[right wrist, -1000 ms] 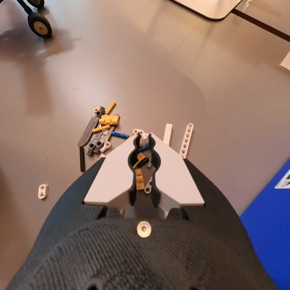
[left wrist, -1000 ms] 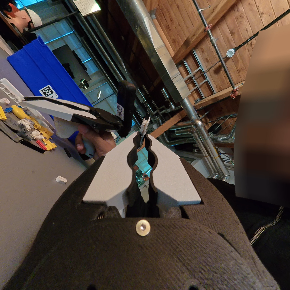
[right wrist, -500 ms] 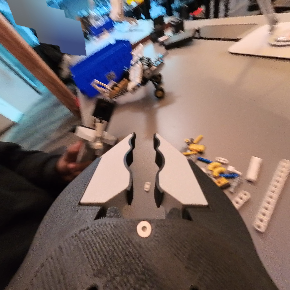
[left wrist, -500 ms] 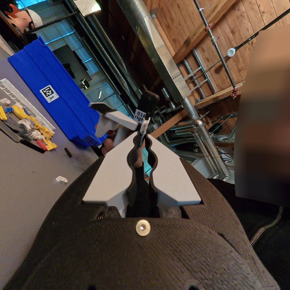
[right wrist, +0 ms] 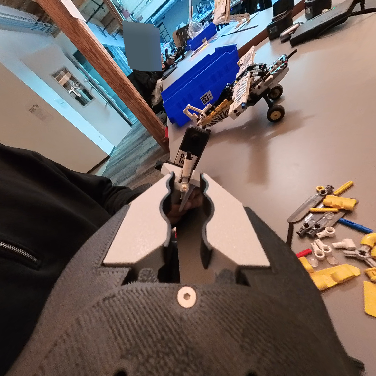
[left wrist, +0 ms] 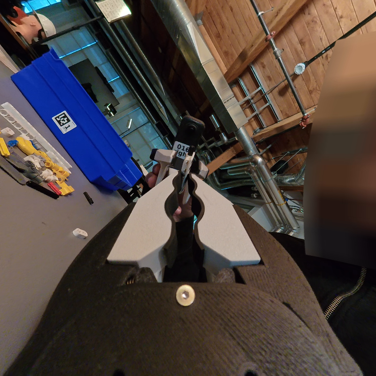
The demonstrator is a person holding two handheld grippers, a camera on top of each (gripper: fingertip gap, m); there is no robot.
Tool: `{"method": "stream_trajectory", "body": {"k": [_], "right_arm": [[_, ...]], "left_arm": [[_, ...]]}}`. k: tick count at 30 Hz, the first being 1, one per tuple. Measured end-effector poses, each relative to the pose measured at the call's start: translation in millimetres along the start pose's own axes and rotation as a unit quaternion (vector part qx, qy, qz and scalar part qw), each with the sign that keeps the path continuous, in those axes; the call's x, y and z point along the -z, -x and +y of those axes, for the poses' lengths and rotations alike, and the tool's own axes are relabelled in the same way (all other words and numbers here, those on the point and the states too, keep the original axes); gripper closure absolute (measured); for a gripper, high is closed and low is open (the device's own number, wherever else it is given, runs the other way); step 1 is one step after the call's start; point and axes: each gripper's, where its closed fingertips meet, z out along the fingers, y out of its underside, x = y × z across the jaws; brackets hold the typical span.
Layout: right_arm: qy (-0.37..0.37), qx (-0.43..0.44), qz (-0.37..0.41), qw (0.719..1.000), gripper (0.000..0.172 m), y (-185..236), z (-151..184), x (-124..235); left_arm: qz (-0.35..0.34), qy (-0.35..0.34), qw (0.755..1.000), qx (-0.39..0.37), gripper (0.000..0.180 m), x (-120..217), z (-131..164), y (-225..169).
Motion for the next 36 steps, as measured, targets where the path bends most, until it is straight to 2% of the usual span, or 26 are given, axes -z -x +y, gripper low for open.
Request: {"method": "stream_trajectory", "body": {"k": [7,13,29,36], "right_arm": [[0.034,0.002,0.002,0.999,0.153,-0.9,12.5,-2.8],[0.037,0.011,-0.002,0.999,0.167,1.5,14.0,-5.8],[0.028,-0.007,-0.021,0.999,0.170,3.0,11.9,3.8],[0.008,-0.016,-0.015,1.000,0.158,-0.8,5.8,10.0]], "left_arm": [[0.004,-0.011,1.000,0.003,0.180,1.6,-3.1,-0.6],[0.005,-0.018,1.000,0.004,0.180,2.5,-5.4,-0.5],[0.010,-0.030,1.000,0.000,0.180,4.7,-8.5,-2.4],[0.009,-0.031,0.999,0.000,0.180,4.7,-8.7,-2.3]]}}
